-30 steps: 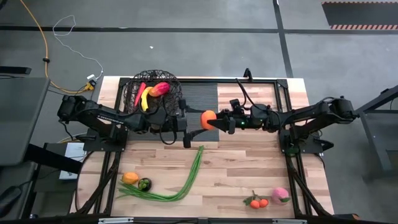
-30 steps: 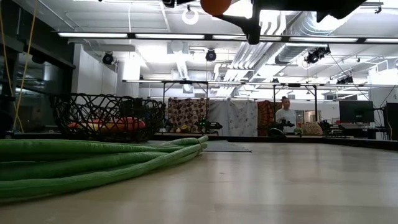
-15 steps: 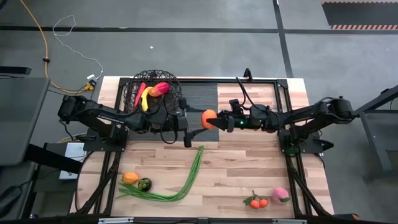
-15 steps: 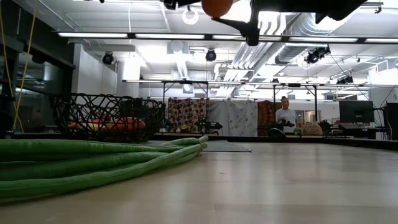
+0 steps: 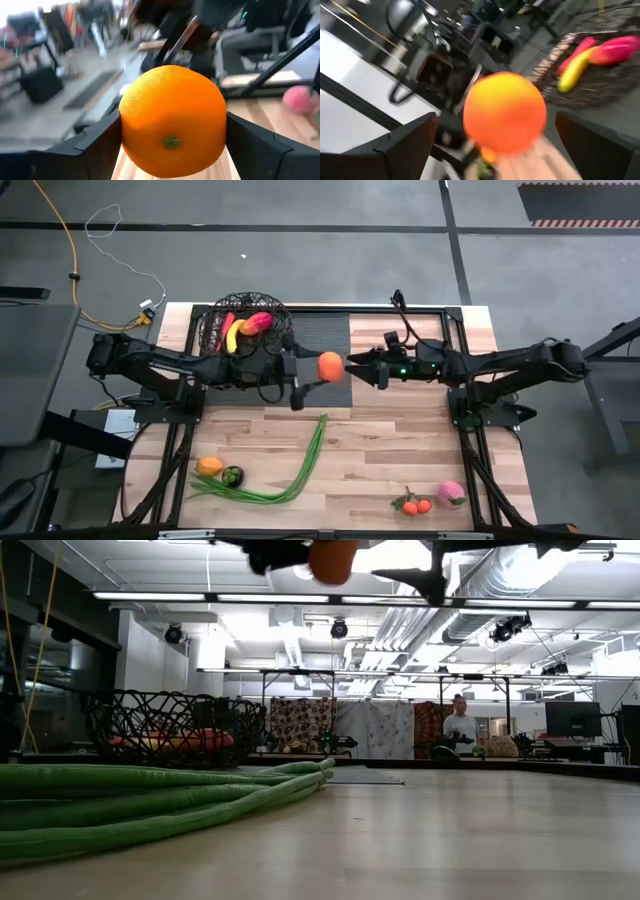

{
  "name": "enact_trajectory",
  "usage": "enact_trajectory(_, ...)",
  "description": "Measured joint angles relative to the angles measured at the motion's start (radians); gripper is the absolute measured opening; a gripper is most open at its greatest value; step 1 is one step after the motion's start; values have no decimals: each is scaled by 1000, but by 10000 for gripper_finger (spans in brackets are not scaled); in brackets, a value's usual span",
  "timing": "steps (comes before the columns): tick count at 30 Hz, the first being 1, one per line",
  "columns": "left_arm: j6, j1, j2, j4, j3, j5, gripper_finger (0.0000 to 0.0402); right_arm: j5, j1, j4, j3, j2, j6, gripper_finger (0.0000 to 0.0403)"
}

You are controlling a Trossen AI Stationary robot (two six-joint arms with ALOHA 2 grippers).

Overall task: Build produce basket
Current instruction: Put the orange into the black basket

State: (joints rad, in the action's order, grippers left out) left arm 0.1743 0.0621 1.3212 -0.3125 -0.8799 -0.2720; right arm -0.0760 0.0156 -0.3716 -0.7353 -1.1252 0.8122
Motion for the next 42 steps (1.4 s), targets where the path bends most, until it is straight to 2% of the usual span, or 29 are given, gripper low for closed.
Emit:
enact_trajectory(5, -122, 42, -161, 188, 1, -2, 301, -3, 46, 126, 0, 108, -95, 397)
enact_trajectory(12, -223, 109, -408, 311, 0, 13, 301, -6, 75, 180, 0, 216, -251, 397)
enact_trajectory(18, -311, 141, -577, 448, 2, 33, 301, -7, 75, 329, 0, 270, -377, 397)
enact_trajectory(24, -430, 138, -708, 449, 135, 65, 301, 27, 72, 442, 1, 282, -483, 397)
enact_trajectory(29, -508, 139, -772, 384, 241, 152, 301, 90, 72, 442, 1, 282, -654, 397)
enact_trajectory(34, -509, 138, -782, 353, 262, 186, 301, 139, 72, 445, 1, 282, -831, 397)
enact_trajectory(42, -411, 138, -781, 352, 262, 186, 301, 163, 72, 434, 1, 282, -881, 397)
